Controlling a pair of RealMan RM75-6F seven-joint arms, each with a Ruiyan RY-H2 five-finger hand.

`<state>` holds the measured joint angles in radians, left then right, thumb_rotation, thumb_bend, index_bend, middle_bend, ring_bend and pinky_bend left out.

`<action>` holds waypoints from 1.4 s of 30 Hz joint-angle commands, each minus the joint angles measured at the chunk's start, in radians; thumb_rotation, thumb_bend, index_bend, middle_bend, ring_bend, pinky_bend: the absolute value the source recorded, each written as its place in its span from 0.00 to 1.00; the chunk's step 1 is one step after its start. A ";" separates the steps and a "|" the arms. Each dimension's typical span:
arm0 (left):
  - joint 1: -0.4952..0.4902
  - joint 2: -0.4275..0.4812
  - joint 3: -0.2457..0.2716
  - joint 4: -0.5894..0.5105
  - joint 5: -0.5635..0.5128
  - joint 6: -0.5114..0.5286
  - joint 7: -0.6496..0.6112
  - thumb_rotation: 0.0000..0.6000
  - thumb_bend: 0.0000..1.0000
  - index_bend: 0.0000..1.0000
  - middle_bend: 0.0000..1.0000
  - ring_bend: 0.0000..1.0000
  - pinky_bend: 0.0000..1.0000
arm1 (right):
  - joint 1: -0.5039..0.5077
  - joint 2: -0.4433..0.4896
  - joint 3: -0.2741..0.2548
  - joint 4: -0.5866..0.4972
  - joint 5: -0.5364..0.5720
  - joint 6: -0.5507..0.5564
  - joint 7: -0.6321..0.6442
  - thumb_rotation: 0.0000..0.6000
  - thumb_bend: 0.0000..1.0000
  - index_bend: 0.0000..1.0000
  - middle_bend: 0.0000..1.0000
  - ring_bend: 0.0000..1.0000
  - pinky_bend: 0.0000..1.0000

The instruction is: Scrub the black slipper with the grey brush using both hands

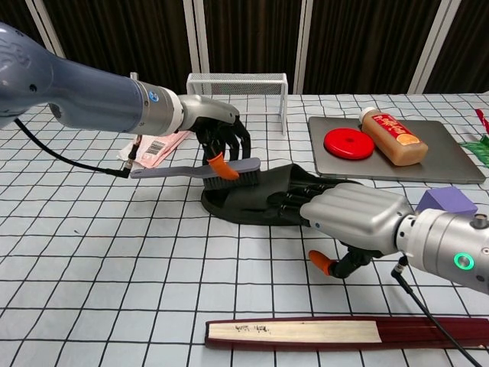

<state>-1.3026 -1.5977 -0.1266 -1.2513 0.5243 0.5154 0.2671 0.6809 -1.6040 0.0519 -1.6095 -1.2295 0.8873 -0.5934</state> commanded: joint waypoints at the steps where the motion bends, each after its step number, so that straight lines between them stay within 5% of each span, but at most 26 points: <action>1: 0.004 -0.023 -0.030 -0.001 0.038 0.016 -0.028 1.00 0.74 0.77 0.72 0.58 0.48 | 0.002 0.000 -0.002 0.002 0.002 0.000 -0.001 1.00 0.64 0.00 0.00 0.00 0.00; 15: 0.026 -0.081 -0.130 0.011 0.183 -0.022 -0.172 1.00 0.74 0.77 0.72 0.58 0.48 | 0.012 -0.006 -0.016 0.022 0.017 -0.005 0.001 1.00 0.64 0.00 0.00 0.00 0.00; 27: 0.010 -0.034 -0.060 0.028 0.142 -0.050 -0.138 1.00 0.74 0.77 0.72 0.58 0.48 | 0.016 0.009 -0.020 0.005 0.009 0.011 -0.002 1.00 0.64 0.00 0.00 0.00 0.00; 36: 0.014 0.008 0.023 -0.026 0.118 0.033 -0.051 1.00 0.74 0.77 0.72 0.58 0.48 | 0.013 0.026 -0.022 -0.003 0.008 0.026 0.005 1.00 0.64 0.00 0.00 0.00 0.00; 42: 0.010 0.047 0.028 -0.062 0.094 0.039 -0.038 1.00 0.74 0.77 0.72 0.58 0.48 | 0.010 0.036 -0.025 -0.017 0.010 0.038 -0.004 1.00 0.64 0.00 0.00 0.00 0.00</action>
<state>-1.2915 -1.5621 -0.0965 -1.3037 0.6242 0.5518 0.2285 0.6915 -1.5703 0.0273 -1.6227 -1.2195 0.9218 -0.5953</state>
